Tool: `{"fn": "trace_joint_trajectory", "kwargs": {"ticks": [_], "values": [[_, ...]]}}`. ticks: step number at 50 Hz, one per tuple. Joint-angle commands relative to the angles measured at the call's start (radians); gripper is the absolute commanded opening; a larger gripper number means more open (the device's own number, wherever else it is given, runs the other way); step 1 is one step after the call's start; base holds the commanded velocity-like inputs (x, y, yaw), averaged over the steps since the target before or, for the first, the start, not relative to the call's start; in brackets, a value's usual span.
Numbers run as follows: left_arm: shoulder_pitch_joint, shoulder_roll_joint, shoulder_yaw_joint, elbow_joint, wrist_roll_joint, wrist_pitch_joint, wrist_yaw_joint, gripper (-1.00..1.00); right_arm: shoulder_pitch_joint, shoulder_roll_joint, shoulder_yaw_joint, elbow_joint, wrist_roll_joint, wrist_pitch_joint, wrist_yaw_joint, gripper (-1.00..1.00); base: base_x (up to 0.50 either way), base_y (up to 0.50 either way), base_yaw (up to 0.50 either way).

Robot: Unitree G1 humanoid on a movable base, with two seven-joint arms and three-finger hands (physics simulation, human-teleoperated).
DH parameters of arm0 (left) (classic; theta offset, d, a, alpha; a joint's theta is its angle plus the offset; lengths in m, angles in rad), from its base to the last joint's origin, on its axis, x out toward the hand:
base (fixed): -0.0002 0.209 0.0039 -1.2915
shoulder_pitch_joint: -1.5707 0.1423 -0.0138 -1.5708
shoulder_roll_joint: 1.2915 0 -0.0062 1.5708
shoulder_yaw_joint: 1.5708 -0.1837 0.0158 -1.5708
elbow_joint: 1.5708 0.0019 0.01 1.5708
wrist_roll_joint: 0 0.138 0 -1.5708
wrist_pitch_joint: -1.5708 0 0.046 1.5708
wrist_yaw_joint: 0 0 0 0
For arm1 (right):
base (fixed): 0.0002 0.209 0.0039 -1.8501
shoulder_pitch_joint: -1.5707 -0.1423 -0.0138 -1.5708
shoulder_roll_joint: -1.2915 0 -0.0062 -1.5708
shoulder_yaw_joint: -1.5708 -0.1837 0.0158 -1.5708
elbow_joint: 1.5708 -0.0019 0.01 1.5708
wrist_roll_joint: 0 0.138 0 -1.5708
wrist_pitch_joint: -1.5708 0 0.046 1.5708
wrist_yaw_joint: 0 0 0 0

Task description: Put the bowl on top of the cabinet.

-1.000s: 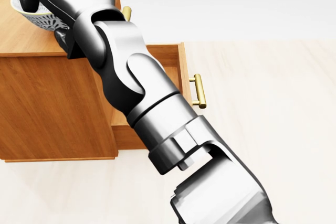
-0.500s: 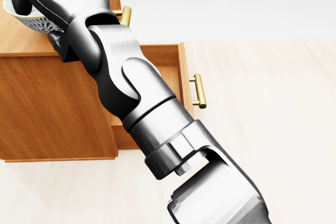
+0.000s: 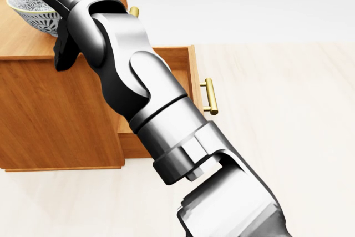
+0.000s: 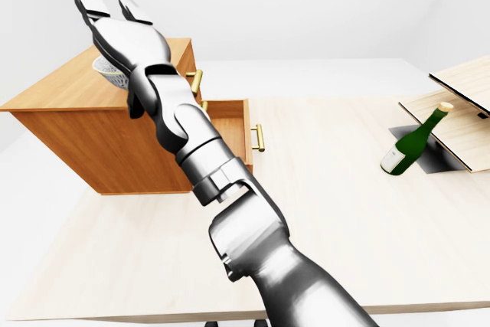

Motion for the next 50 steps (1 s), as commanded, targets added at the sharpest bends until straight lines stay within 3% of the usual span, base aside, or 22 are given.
{"fn": "trace_joint_trajectory", "kwargs": {"ticks": [1,27,50], "values": [[0.000,-0.007,-0.010,0.004,0.021,0.000,-0.011,1.00,0.006,0.001,0.011,-0.030,0.020,0.000,0.048,1.00,0.00,0.00,0.00],[-0.004,-0.017,-0.011,-0.009,0.033,0.000,-0.019,1.00,-0.132,-0.044,-0.010,-0.369,0.024,0.000,0.283,1.00,0.00,0.00,0.00],[-0.005,-0.023,-0.013,-0.007,0.047,0.000,-0.030,1.00,-0.174,-0.132,-0.048,-0.627,0.075,0.000,0.376,1.00,0.00,0.00,0.00]]}}
